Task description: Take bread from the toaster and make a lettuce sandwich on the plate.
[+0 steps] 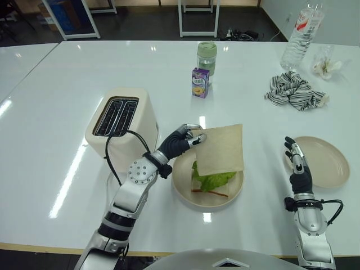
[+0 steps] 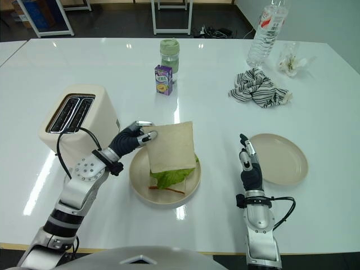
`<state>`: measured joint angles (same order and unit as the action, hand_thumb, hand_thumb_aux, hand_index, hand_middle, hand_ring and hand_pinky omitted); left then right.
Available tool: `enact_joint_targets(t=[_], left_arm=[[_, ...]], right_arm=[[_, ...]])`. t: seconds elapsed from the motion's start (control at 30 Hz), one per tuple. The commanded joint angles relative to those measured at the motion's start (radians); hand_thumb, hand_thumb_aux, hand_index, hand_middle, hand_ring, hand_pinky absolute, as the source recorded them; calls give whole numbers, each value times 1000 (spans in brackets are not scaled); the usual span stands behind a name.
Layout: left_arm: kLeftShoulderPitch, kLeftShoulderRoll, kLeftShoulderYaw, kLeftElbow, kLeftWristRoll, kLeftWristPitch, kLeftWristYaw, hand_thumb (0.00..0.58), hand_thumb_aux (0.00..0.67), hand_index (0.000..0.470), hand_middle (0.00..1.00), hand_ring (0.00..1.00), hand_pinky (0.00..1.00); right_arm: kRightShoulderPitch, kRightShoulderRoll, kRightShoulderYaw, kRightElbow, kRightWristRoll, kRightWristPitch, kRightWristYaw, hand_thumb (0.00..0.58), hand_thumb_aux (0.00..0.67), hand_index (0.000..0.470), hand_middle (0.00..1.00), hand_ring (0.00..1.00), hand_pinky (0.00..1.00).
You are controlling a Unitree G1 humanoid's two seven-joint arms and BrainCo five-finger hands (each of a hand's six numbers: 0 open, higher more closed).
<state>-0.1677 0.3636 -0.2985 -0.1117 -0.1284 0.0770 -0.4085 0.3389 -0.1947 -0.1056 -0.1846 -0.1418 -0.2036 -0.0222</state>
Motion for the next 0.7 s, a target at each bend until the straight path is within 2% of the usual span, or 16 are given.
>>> enact_joint_targets(t=[0.03,0.27,0.7], left_arm=[[-52,6,-8,100,53,3,-48,580,670,470,1000,1000,1000],[-103,-9,9,168,52,4,-130,580,670,470,1000,1000,1000],[-123,-31,23,251,77,12,-182,580,670,470,1000,1000,1000]], right_arm=[[9,19,35,16,-20,-2,3,0,0,0,0,0,0],[16,31,66,35,-30,-3,7,0,0,0,0,0,0],[13,35,90,46,-48,-1,2,0,0,0,0,0,0]])
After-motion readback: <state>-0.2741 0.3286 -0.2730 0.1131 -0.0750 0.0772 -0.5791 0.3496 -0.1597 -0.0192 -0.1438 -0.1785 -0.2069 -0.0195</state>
